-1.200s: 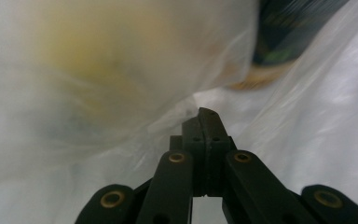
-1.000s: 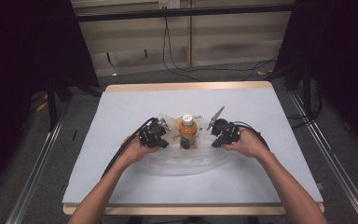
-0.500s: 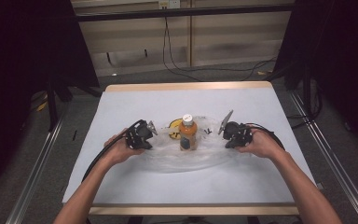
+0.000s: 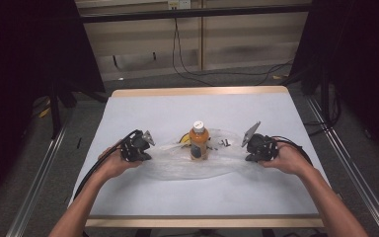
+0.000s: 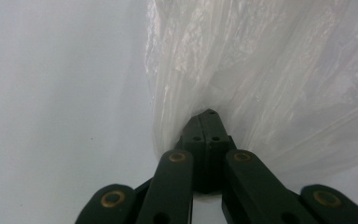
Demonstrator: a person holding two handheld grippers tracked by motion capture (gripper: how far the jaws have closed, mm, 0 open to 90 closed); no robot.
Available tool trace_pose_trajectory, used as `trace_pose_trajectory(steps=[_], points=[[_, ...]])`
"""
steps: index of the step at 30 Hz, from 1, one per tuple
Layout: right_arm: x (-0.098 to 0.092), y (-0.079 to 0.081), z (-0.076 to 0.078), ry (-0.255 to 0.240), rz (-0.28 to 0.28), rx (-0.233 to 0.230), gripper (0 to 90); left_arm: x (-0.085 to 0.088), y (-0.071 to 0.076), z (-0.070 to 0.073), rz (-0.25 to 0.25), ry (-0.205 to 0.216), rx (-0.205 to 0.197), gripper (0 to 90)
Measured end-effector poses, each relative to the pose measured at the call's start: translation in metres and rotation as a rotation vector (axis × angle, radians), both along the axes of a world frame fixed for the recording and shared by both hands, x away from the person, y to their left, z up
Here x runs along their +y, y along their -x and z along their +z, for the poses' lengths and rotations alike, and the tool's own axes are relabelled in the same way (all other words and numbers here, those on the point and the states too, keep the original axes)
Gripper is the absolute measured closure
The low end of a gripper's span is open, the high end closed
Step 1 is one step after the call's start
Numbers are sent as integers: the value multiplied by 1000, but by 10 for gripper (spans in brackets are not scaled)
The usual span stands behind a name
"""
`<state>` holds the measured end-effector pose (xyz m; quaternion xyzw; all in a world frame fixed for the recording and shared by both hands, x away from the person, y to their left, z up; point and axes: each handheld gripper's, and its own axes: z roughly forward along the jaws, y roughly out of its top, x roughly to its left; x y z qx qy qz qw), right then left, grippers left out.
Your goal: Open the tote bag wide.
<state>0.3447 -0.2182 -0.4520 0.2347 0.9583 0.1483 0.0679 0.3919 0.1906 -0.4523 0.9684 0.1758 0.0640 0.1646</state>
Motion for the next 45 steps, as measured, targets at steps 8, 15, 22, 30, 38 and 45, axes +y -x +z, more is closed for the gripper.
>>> trace_pose_trajectory(steps=[8, 15, 22, 30, 38, 45], points=[[-2, -4, -1, -64, -67, -14, 900, 4, 2, -2, 34, 95, 18, 900], [1, -10, 12, -180, -67, -25, 900, 0, 9, 9, 11, 194, 12, 900], [16, -16, 33, -258, -23, -54, 900, -15, 28, 35, -41, 269, -36, 900], [43, -30, 45, -287, 21, -33, 900, -53, 38, 48, -126, 302, -25, 900], [74, -52, 23, -221, 70, 59, 900, -90, 12, 20, -78, 243, 28, 900], [94, -81, 1, -182, 54, 113, 900, -99, 4, -5, -90, 182, 88, 900]])
